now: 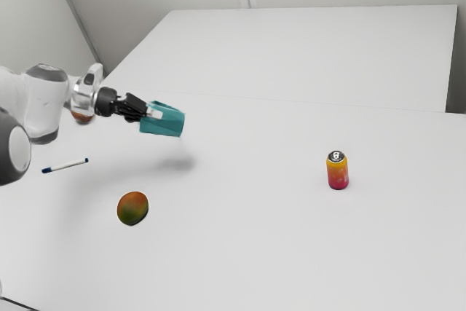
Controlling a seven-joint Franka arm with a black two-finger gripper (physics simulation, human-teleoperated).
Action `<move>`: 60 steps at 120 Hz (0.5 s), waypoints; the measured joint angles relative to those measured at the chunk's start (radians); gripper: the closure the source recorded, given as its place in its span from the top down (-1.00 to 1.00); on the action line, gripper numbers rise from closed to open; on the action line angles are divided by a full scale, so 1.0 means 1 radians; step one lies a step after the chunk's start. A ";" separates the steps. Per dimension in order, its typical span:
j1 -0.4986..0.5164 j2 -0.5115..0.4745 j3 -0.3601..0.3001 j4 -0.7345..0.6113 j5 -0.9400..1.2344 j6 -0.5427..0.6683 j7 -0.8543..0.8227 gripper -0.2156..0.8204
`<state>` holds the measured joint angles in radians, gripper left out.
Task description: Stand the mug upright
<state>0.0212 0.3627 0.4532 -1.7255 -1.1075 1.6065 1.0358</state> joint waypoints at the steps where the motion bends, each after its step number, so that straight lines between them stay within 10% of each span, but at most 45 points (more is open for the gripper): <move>1: -0.006 -0.002 -0.005 0.014 0.030 0.006 -0.003 -0.92; 30: -0.197 -0.055 -0.126 0.086 0.842 0.210 -0.184 -0.93; 60: -0.217 -0.051 -0.135 -0.097 1.044 0.412 -0.421 -0.93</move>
<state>-0.1962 0.3122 0.3179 -1.8224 -0.0632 2.0181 0.6147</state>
